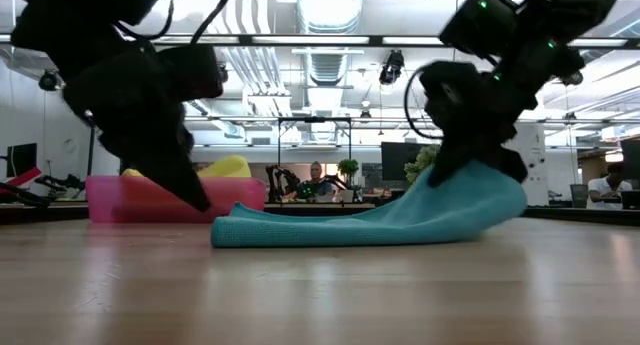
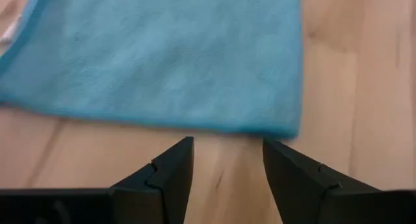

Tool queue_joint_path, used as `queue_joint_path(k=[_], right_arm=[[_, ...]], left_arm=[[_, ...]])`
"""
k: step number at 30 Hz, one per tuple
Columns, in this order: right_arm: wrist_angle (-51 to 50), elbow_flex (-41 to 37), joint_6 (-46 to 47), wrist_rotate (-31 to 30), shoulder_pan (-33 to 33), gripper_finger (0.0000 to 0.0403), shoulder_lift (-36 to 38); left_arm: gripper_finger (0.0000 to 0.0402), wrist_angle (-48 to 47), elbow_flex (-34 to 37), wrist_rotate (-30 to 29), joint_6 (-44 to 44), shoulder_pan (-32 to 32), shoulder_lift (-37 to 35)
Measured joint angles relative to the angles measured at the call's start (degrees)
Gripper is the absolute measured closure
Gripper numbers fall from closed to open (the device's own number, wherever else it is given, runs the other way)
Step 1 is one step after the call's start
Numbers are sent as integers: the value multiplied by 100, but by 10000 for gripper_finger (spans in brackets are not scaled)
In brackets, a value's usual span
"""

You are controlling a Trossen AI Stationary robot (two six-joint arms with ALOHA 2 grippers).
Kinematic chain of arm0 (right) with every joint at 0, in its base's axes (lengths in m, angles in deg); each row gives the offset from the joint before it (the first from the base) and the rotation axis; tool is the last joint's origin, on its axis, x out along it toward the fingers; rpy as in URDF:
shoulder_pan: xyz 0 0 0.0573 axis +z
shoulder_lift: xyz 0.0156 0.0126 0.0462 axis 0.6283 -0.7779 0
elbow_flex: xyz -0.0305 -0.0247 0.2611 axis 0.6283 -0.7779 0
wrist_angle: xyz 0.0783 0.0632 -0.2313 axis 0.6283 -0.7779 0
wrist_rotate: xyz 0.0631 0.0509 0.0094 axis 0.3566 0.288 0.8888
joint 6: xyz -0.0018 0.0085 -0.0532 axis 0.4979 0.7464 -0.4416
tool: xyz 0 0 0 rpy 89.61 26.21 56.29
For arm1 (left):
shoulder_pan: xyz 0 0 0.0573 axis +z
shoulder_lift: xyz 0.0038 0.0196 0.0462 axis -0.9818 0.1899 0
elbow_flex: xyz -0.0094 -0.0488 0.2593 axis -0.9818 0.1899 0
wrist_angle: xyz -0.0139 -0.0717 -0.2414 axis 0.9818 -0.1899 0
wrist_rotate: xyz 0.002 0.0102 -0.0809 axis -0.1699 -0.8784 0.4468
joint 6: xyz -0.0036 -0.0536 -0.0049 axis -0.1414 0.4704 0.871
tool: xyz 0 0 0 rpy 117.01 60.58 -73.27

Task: Fold microfiber towels
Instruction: Fold the blue towel

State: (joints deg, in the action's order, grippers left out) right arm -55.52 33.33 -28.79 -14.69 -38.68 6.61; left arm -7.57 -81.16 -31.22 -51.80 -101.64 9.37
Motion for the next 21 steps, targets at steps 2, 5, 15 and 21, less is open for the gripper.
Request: queue_joint_path(k=[2, 5, 15, 21], right_arm=[[-11, 192, -40, -53, 2, 390, -122], [-60, 501, -143, -86, 0, 390, -395], [-29, 1805, -603, -83, 204, 390, -1606], [-206, 2548, -842, -81, 365, 390, -2274]], left_arm=[[233, 317, -7, -2, -4, -2, 153], [233, 507, -7, 8, -1, -4, 353], [233, 530, -5, -23, 11, -9, 589], [233, 599, -4, -39, 9, -13, 589]])
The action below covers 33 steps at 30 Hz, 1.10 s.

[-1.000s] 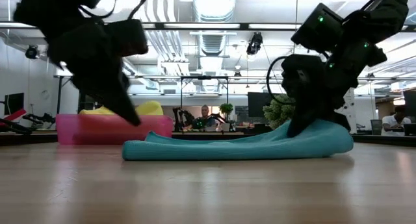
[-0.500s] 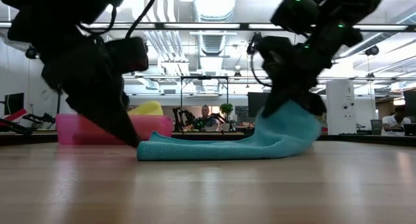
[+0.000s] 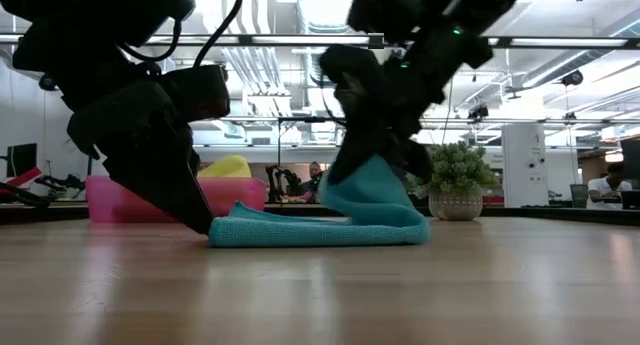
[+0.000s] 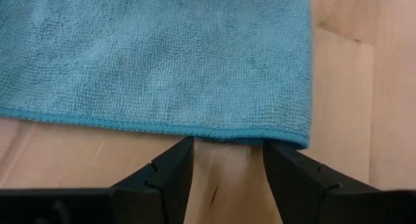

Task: Fold microfiber towels
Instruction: Fold the blue towel

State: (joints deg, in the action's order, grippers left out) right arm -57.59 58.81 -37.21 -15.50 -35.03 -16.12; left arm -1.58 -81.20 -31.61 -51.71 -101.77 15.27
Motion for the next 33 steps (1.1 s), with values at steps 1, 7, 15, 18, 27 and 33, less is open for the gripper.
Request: queue_joint_path(k=[1, 7, 15, 18, 27, 33], right_arm=[[-56, 131, -72, -2, 16, 390, -95], [-531, 820, -347, -93, 83, 377, -573], [-989, 1325, -651, -561, 102, 284, -858], [-983, 1425, -791, -567, 119, 241, -864], [-1048, 1735, -1230, -563, 415, 172, -832], [-1282, 1760, -1862, -593, 634, 162, -427]], left_arm=[[233, 1, 0, 0, 0, -2, 0], [233, 17, 0, -30, -7, -16, 0], [233, 70, 0, -48, -7, -18, 0], [233, 125, 0, -48, -13, -18, 0], [233, 136, 0, -5, -44, -18, -26], [233, 100, 2, 9, -68, -18, -155]])
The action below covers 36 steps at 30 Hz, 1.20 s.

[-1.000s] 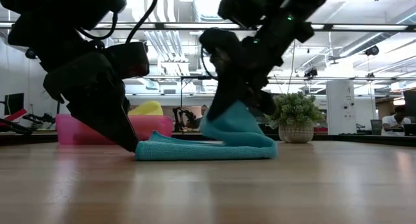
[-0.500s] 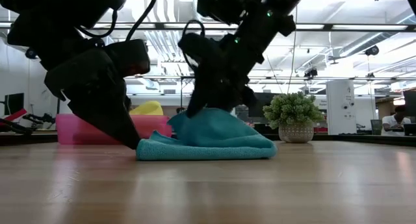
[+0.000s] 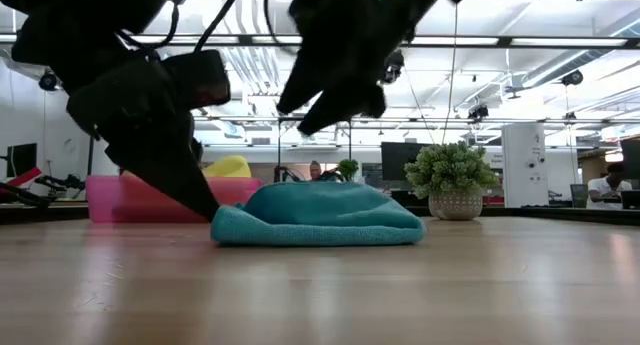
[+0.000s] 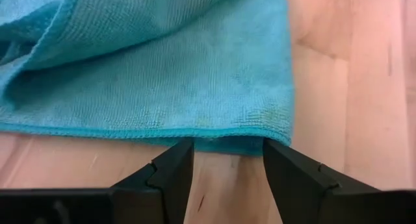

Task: Fold microfiber towels
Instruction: Fold the blue towel

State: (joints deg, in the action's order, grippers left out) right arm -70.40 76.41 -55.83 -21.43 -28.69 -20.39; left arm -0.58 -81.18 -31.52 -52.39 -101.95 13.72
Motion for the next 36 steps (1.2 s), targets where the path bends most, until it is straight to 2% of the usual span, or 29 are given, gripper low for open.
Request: queue_joint_path(k=[3, 7, 10, 13, 17, 19, 24, 26, 31, 36], right_arm=[[-451, -44, -309, -162, 56, 167, 300], [-1046, -339, -600, -924, 143, 190, 724], [-1218, -741, -737, -1445, 144, 223, 1030], [-916, -1327, -845, -1667, 18, 274, 1225], [162, -2235, -1091, -1661, -272, 362, 1270], [889, -2630, -1216, -1617, -409, 384, 1258], [2410, -3268, -1277, -1034, -598, 393, 1213], [2679, -3398, -1220, -922, -605, 394, 1205], [2955, -3446, -906, -850, -591, 394, 992], [4062, -3382, -702, -262, -338, 394, 634]], left_arm=[[233, -31, 0, 10, -2, -10, -33], [233, -91, 2, 12, 28, -11, -35], [233, -101, 4, 13, 42, -11, -35], [233, -100, 4, 15, 42, -11, -35], [233, -102, 4, 13, 42, -11, -35], [233, -98, 4, 13, 42, -11, -35], [233, -98, 4, 13, 37, -11, -35], [233, -100, 7, 13, 33, -11, -35], [233, -91, 17, 2, 37, -9, -35], [233, -86, 45, -13, 39, -9, -35]])
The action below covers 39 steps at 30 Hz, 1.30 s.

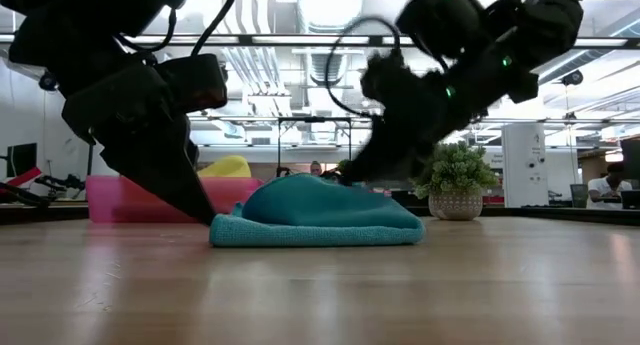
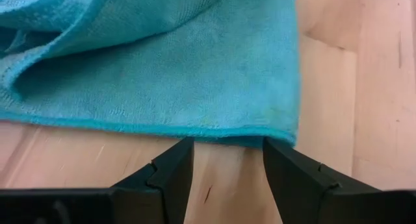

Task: Fold microfiber towels
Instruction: Fold the blue towel

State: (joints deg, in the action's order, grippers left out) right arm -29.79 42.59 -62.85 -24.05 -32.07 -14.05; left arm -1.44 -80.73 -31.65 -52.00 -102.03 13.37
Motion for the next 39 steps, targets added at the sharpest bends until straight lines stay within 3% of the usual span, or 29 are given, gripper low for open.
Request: queue_joint_path(k=[6, 15, 18, 23, 26, 31, 39], right_arm=[[439, 468, 31, 128, 490, 394, -356], [-2225, 1372, -609, -1335, 614, 394, -45], [-2950, 1387, -651, -1450, 410, 394, 130], [-3217, 1056, -633, -1439, -72, 394, 271], [-2986, 795, -566, -1166, -318, 394, 222], [-1766, 377, -542, -242, -362, 394, 111], [261, 335, -92, 1077, 327, 394, -59]], left_arm=[[233, -9, 20, 0, 4, 0, 0], [233, -1, 27, 0, 15, -2, 2], [233, -5, 27, 0, 13, -2, 2], [233, -5, 29, -2, 13, -2, 2], [233, -6, 29, -2, 13, -2, 2], [233, -5, 29, -54, 11, -2, 2], [233, -7, 29, -61, 9, 2, 2]])
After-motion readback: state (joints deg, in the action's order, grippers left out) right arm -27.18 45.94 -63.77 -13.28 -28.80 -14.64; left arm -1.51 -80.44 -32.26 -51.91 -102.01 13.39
